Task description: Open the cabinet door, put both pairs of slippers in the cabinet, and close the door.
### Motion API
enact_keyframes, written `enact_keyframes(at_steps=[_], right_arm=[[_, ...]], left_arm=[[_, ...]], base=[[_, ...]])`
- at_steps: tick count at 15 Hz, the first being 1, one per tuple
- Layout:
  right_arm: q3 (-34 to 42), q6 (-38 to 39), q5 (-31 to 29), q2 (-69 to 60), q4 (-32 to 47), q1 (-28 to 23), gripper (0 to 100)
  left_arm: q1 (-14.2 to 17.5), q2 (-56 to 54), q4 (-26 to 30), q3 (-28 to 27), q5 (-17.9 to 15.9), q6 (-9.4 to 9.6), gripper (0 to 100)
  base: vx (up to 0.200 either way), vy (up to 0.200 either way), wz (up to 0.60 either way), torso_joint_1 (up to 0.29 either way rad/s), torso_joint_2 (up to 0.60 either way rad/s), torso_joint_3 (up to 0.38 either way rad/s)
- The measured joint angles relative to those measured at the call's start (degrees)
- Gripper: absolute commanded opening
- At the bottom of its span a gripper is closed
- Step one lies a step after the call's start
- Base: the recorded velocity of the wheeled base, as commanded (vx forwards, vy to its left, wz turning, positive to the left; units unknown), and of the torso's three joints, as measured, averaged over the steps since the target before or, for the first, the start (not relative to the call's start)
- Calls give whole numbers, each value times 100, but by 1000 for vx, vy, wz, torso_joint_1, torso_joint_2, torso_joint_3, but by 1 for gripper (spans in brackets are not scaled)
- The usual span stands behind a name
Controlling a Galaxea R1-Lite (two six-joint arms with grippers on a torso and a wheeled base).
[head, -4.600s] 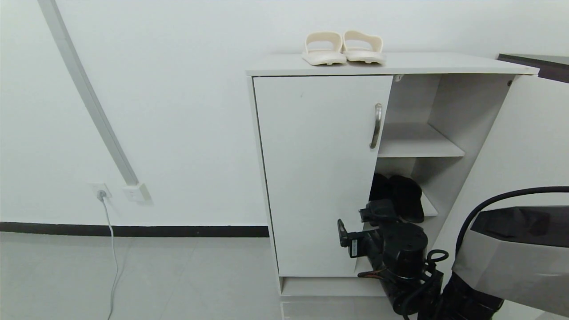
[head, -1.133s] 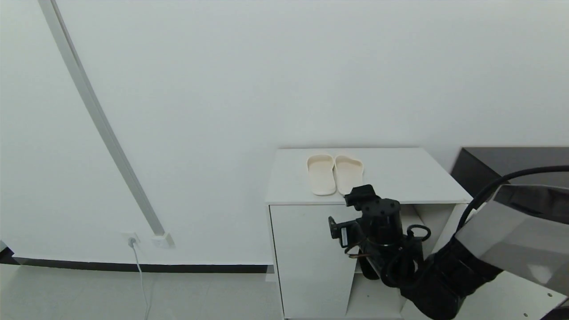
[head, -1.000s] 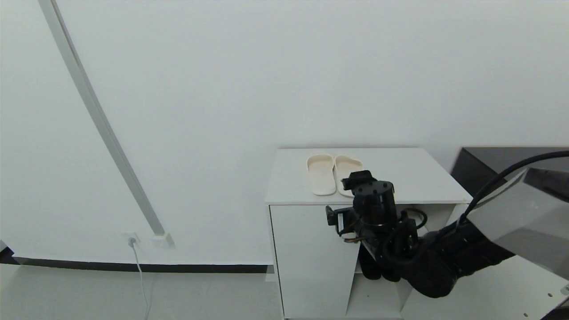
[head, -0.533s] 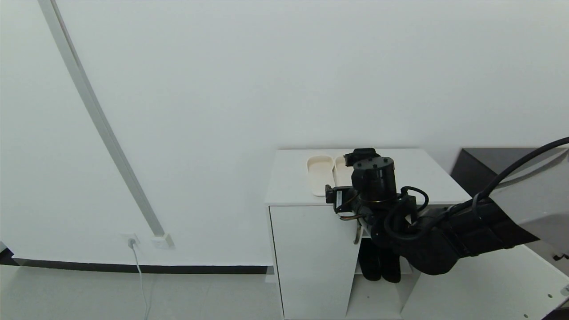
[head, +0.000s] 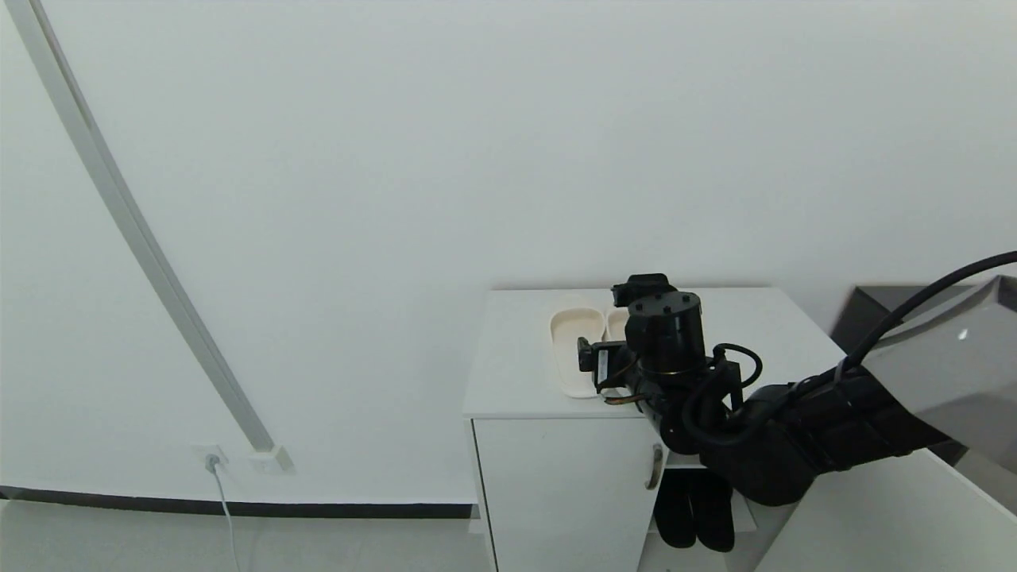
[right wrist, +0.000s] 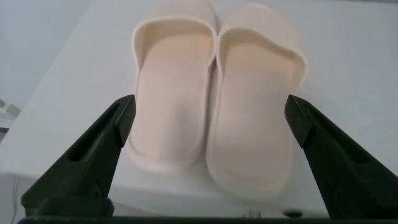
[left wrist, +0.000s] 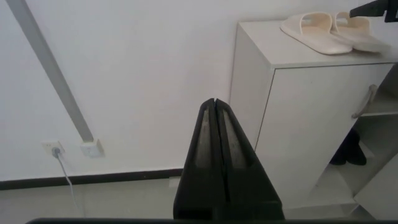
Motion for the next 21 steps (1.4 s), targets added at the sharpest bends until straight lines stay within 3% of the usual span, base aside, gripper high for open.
enact_keyframes(at_steps=[6, 11, 21], right_arm=[[-133, 79, 46, 468, -161, -83, 100], [-992, 41, 108, 1089, -82, -328, 100], [-2964, 18, 321, 1932, 1090, -689, 100]], left_arm=[[0, 0, 0, 0, 2, -7, 0], [0, 0, 0, 0, 2, -21, 0], [0, 0, 0, 0, 9, -29, 0]], base=[[0, 0, 0, 0, 0, 0], [0, 0, 0, 0, 0, 0], [0, 0, 0, 0, 0, 0]])
